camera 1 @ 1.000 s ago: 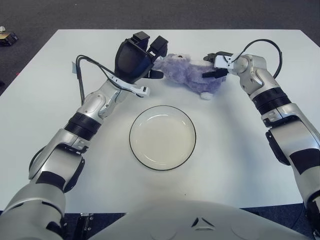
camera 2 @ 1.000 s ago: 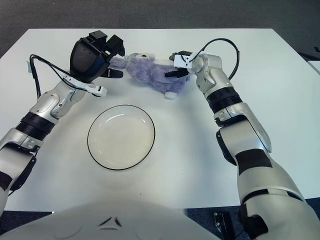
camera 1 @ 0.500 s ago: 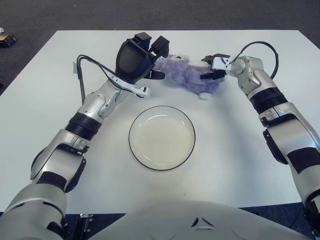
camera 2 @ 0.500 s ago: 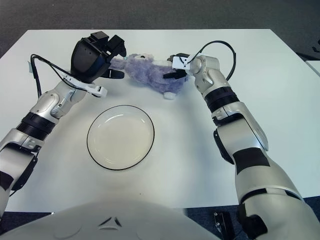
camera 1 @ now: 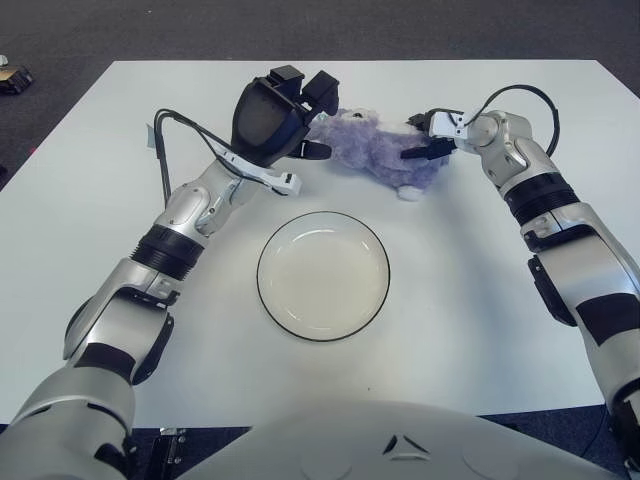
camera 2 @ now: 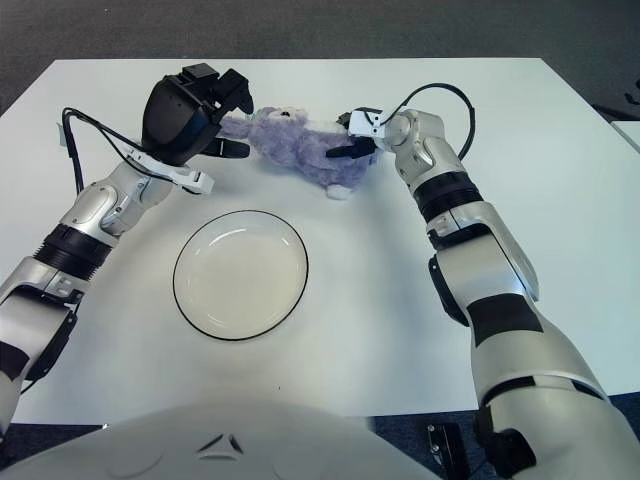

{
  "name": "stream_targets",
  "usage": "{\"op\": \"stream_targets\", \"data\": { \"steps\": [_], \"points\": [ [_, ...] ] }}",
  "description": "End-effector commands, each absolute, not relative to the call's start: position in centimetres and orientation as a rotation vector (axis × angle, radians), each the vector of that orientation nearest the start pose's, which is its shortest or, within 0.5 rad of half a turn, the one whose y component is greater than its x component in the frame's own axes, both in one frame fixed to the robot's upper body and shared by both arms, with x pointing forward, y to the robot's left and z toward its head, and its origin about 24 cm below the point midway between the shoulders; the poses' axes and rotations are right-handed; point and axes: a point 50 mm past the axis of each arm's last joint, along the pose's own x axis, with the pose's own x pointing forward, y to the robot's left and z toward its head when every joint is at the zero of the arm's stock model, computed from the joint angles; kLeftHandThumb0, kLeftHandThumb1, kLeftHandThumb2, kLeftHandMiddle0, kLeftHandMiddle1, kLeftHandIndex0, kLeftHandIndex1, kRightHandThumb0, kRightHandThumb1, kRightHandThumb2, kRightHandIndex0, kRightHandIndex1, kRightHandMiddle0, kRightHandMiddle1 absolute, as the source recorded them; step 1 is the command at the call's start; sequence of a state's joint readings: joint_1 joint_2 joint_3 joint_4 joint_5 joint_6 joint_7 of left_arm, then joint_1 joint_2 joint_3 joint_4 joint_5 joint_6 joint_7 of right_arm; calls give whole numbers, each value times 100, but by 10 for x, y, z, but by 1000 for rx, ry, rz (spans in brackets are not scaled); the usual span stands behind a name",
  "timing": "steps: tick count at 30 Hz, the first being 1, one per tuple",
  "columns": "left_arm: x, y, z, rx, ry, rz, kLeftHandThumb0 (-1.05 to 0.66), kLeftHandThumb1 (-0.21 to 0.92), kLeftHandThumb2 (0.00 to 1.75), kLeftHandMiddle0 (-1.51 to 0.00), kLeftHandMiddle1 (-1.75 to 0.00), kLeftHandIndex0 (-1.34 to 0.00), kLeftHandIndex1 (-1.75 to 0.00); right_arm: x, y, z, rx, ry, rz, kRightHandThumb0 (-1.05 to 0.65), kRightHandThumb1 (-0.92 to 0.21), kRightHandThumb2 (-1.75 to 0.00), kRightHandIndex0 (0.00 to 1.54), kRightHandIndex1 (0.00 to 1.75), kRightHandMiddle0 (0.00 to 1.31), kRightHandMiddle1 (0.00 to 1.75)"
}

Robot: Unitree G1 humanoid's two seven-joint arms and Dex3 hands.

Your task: Put the doll into the plate.

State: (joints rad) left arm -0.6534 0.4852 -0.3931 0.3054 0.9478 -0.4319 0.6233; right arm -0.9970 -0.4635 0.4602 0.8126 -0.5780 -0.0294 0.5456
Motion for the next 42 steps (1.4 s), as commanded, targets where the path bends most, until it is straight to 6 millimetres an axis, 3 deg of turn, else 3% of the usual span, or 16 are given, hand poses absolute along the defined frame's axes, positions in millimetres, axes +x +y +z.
{"op": "stream_targets", "data": {
  "steps": [1, 4, 9, 12, 29, 42],
  "points": [
    [322, 112, 176, 1195, -1158, -17, -41, 51, 106, -99, -175, -46, -175, 385, -160, 99, -1414, 312, 685, -41, -70, -53, 90, 169, 63, 138],
    [323, 113, 176, 1189, -1158, -14, -41, 51, 107, -99, -175, -46, -175, 384, -161, 97, -1445, 302, 674, -42, -56, -85, 95, 173, 57, 157],
    [326, 117, 179, 1171, -1153, -3, -41, 50, 107, -99, -175, -46, -175, 382, -164, 95, -1479, 284, 660, -43, -46, -109, 102, 174, 52, 171],
    [328, 120, 180, 1154, -1148, 2, -41, 50, 107, -99, -175, -46, -175, 381, -166, 95, -1492, 278, 651, -43, -43, -114, 105, 175, 53, 173],
    [333, 125, 179, 1123, -1135, 11, -41, 49, 108, -98, -175, -47, -175, 377, -173, 102, -1509, 166, 560, -44, -39, -122, 107, 175, 55, 175],
    [336, 132, 177, 1118, -1113, 26, -41, 50, 108, -97, -175, -47, -175, 376, -171, 110, -1508, 139, 526, -43, -44, -116, 102, 175, 51, 175]
  ]
}}
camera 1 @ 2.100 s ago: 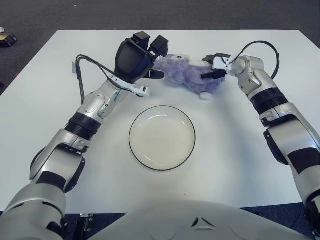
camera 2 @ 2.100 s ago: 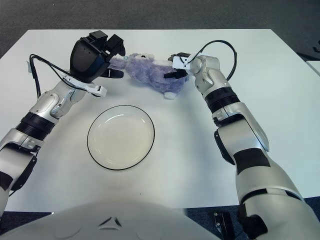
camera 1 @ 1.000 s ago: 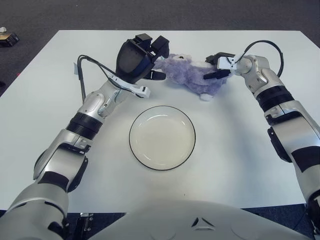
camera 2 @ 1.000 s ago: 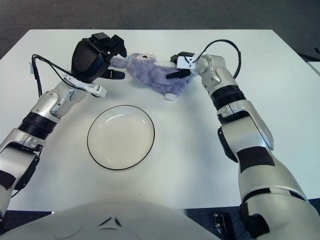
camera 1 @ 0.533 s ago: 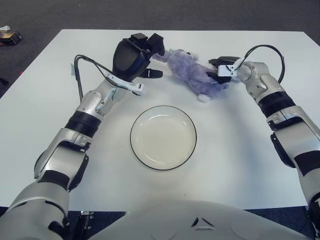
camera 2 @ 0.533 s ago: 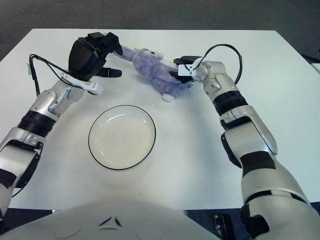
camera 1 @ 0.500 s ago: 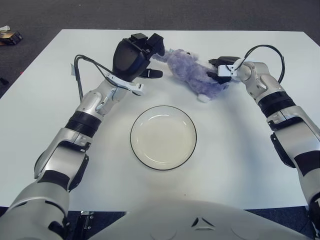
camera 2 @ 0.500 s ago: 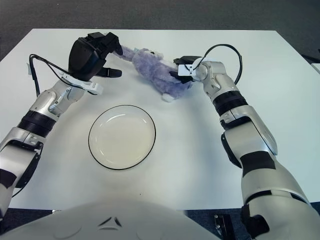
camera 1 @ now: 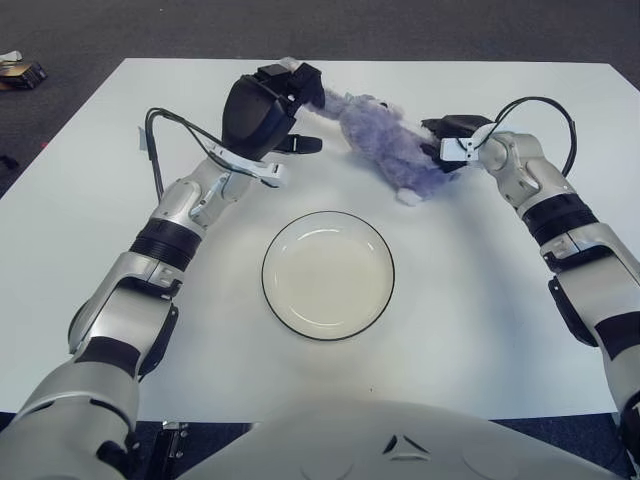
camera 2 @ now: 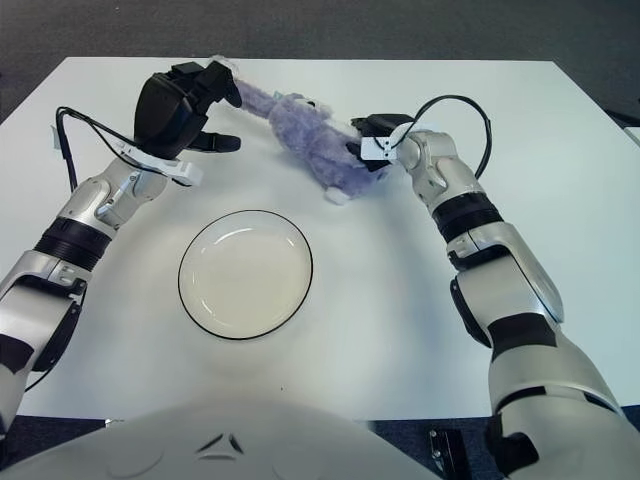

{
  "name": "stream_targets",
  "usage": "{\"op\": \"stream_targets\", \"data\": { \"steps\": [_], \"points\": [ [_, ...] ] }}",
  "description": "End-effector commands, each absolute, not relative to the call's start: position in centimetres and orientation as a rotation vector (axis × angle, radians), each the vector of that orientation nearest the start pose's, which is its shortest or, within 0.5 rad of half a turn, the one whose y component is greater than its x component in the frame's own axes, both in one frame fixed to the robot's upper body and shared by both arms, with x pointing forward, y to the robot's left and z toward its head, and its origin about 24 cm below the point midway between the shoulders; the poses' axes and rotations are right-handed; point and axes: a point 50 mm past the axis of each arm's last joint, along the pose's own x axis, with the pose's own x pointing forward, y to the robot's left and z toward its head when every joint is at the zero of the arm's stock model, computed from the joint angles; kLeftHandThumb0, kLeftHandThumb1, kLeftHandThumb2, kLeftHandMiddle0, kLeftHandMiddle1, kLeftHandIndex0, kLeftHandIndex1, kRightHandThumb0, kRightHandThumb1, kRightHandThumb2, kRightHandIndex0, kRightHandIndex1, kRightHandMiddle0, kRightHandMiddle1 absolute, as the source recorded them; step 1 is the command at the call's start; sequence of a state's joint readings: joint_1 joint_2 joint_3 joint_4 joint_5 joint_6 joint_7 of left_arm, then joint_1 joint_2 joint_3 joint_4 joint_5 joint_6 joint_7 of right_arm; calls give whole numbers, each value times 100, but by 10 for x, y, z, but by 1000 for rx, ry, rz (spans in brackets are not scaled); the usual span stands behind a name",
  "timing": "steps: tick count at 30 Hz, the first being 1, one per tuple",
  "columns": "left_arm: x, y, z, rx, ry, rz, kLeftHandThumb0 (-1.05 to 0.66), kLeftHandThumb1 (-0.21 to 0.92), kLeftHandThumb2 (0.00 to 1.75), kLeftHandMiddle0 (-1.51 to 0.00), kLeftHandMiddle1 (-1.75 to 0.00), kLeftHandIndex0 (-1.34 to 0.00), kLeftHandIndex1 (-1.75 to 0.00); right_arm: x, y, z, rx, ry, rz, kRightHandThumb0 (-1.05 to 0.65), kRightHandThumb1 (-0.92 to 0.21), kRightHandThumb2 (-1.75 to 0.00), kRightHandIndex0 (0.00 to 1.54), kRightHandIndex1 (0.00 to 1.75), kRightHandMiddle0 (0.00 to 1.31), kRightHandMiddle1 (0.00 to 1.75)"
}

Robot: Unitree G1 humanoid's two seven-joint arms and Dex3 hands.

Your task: Put the doll into the plate.

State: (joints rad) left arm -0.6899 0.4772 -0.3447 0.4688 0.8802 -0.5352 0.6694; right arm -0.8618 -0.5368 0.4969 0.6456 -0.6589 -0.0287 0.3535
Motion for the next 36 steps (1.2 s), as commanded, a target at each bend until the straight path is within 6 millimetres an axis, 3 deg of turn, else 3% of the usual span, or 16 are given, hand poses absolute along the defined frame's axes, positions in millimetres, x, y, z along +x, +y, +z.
{"op": "stream_targets", "data": {
  "steps": [1, 10, 15, 36],
  "points": [
    [336, 132, 177, 1117, -1108, 29, -41, 50, 108, -96, -175, -47, -175, 376, -171, 112, -1508, 135, 523, -43, -44, -115, 101, 175, 51, 175],
    [344, 142, 178, 1116, -1059, 77, -41, 50, 108, -96, -175, -47, -175, 372, -173, 125, -1488, 64, 493, -42, -46, -113, 96, 175, 49, 175],
    [351, 146, 177, 1040, -981, 89, -41, 50, 108, -96, -175, -46, -175, 364, -174, 144, -1442, -47, 466, -42, -46, -112, 94, 175, 49, 175],
    [371, 182, 168, 1031, -759, 134, -41, 55, 99, -90, -175, -44, -174, 354, -183, 167, -1489, -353, 279, -41, -47, -112, 88, 175, 48, 175]
  ]
}}
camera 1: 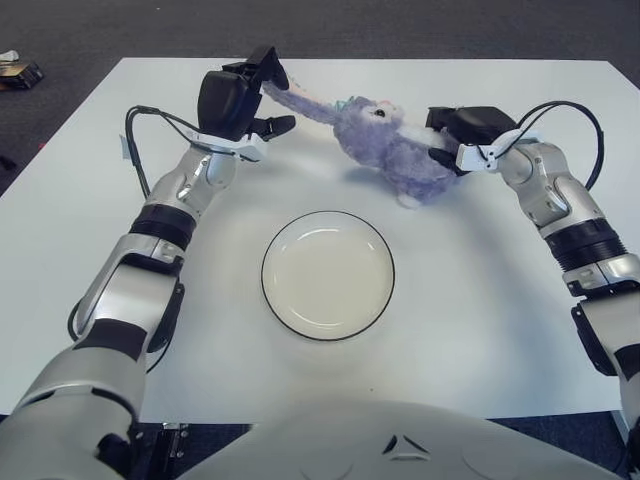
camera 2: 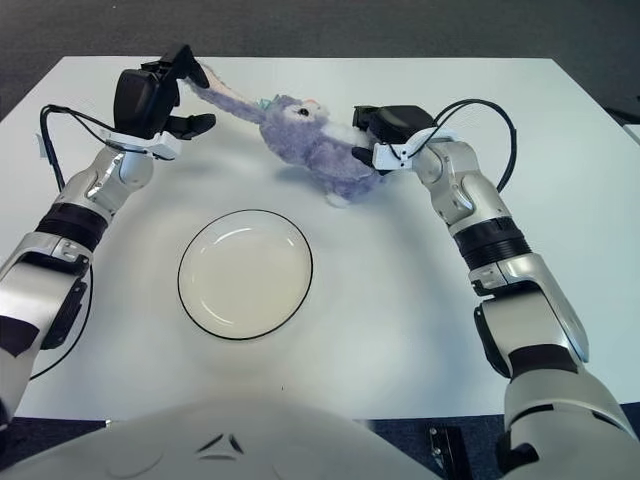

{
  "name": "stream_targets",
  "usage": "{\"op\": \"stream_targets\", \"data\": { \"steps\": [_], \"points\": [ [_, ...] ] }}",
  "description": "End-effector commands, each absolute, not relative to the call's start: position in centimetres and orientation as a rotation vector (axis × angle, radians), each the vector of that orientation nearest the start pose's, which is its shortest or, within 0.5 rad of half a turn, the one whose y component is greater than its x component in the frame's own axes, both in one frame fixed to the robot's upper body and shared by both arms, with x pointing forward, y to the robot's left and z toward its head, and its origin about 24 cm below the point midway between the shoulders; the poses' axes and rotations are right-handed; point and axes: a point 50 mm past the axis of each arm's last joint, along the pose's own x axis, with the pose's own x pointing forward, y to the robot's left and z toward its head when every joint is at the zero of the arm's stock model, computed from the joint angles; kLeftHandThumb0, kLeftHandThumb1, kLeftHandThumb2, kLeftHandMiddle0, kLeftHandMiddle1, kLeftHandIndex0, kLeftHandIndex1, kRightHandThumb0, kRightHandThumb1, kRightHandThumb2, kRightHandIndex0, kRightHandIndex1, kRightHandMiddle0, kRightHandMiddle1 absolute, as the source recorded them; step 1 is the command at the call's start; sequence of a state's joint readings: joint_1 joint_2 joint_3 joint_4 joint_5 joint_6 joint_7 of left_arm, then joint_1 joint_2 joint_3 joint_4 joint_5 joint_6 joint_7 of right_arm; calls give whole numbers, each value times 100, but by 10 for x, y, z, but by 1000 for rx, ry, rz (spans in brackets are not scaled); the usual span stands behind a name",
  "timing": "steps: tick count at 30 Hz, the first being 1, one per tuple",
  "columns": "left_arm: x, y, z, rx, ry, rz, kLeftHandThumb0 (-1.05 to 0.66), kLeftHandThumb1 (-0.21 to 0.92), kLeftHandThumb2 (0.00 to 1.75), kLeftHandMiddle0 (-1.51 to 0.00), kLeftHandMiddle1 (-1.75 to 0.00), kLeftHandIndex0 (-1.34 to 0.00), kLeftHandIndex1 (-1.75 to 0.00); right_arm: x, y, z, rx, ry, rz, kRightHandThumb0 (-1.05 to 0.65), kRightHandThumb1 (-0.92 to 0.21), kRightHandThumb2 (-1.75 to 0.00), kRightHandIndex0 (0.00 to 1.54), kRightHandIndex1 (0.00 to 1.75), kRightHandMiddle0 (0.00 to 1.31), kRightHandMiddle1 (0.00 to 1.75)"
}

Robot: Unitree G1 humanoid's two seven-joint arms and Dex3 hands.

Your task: Put the doll into the plate.

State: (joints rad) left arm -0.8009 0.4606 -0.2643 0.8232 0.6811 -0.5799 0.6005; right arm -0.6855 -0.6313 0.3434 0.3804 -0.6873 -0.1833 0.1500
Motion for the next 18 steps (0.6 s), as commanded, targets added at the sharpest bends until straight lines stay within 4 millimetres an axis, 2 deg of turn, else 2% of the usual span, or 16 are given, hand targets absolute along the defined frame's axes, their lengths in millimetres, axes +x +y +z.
{"op": "stream_targets", "data": {
  "steps": [1, 3, 6, 9, 13, 18],
  "points": [
    [372, 185, 167, 1035, -740, 145, -41, 56, 97, -90, -175, -46, -171, 353, -183, 168, -1490, -362, 272, -41, -47, -112, 88, 175, 48, 175],
    [374, 193, 166, 1053, -695, 169, -41, 59, 88, -88, -175, -49, -164, 352, -184, 172, -1492, -385, 255, -41, -47, -112, 87, 175, 48, 175],
    [377, 202, 163, 1079, -632, 197, -40, 69, 64, -84, -175, -55, -150, 350, -184, 176, -1492, -427, 228, -41, -47, -112, 87, 175, 48, 175],
    [379, 208, 159, 1098, -583, 215, -39, 77, 47, -81, -175, -56, -143, 348, -184, 179, -1495, -467, 205, -41, -47, -112, 87, 175, 48, 175],
    [380, 213, 154, 1117, -540, 224, -38, 86, 31, -80, -175, -56, -140, 347, -183, 182, -1502, -512, 175, -41, -47, -112, 86, 175, 48, 175],
    [380, 216, 150, 1123, -500, 229, -38, 91, 23, -78, -175, -54, -141, 346, -181, 187, -1507, -538, 154, -41, -47, -112, 86, 175, 48, 175]
  ]
}}
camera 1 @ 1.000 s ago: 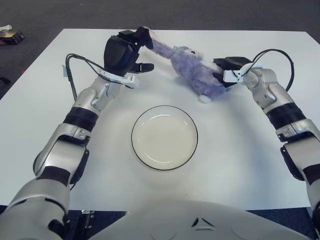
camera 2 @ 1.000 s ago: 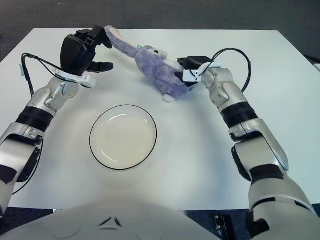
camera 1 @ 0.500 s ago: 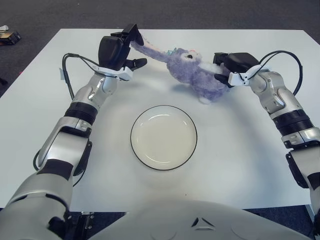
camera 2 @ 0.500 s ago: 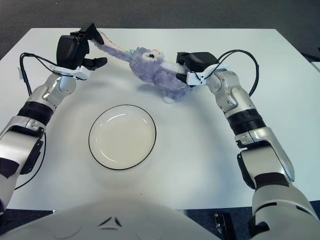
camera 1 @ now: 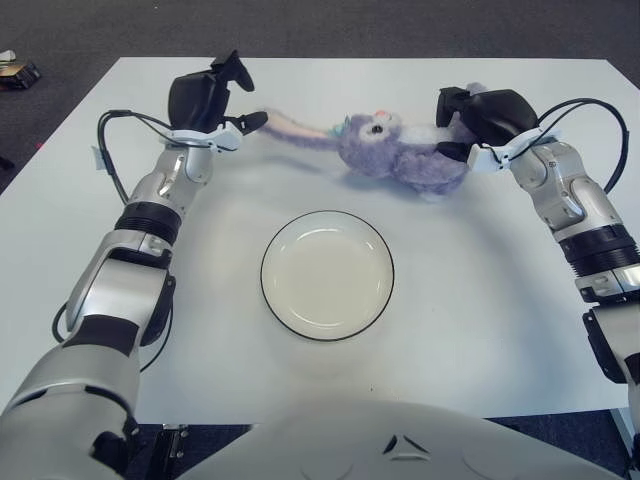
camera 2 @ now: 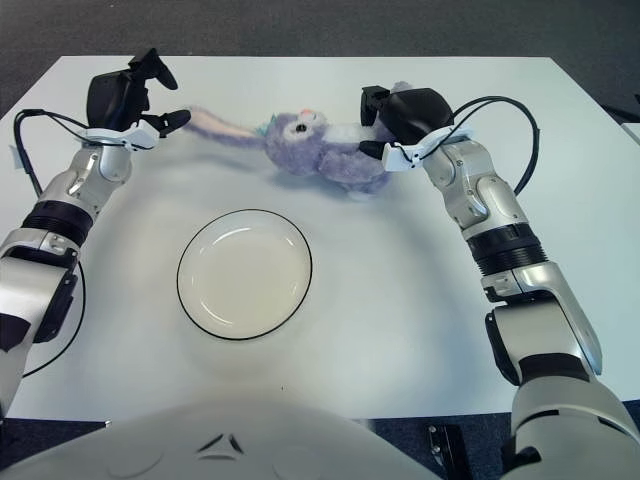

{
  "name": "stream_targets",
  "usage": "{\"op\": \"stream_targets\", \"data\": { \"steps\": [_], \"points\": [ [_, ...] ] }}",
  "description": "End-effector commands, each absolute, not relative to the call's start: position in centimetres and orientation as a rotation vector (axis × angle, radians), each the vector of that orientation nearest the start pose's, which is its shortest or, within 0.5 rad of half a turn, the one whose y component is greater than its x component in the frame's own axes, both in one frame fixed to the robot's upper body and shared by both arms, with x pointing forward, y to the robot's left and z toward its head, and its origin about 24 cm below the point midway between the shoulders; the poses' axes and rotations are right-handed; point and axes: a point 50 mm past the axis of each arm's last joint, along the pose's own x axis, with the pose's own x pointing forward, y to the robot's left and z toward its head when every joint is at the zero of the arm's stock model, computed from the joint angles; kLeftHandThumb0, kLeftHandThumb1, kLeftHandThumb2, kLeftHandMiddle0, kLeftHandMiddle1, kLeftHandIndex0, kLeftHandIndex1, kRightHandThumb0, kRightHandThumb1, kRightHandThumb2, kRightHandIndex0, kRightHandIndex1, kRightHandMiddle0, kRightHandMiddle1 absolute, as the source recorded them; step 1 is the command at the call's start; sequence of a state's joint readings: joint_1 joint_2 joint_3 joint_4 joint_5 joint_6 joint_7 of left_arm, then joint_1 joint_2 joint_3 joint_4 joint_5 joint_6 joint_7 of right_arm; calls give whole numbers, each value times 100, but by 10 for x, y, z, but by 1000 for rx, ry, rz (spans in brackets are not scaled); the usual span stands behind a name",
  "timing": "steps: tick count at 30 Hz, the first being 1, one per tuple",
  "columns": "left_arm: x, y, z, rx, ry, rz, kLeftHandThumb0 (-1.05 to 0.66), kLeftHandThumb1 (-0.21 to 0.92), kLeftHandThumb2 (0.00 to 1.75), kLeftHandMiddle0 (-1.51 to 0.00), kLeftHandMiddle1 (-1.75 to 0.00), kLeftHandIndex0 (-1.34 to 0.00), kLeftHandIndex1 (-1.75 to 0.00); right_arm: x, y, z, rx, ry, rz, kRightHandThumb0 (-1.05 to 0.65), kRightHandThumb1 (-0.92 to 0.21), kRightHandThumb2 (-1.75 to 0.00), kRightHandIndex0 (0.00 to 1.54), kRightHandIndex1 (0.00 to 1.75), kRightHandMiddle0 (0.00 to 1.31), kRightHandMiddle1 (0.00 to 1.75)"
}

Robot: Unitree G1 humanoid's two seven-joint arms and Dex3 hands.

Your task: Put the doll into the plate.

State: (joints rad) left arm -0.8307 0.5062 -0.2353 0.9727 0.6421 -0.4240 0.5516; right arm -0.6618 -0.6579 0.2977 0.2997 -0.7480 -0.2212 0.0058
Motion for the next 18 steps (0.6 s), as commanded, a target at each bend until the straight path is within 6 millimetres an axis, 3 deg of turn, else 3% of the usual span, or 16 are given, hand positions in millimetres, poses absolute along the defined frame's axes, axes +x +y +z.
{"op": "stream_targets", "data": {
  "steps": [1, 18],
  "points": [
    [380, 216, 150, 1123, -497, 229, -38, 91, 23, -78, -175, -54, -141, 345, -181, 188, -1507, -539, 153, -41, -47, -111, 86, 175, 48, 175],
    [380, 224, 139, 1187, -355, 193, -37, 92, 28, -64, -175, -45, -149, 340, -182, 198, -1496, -560, 101, -41, -50, -108, 84, 175, 46, 175]
  ]
}}
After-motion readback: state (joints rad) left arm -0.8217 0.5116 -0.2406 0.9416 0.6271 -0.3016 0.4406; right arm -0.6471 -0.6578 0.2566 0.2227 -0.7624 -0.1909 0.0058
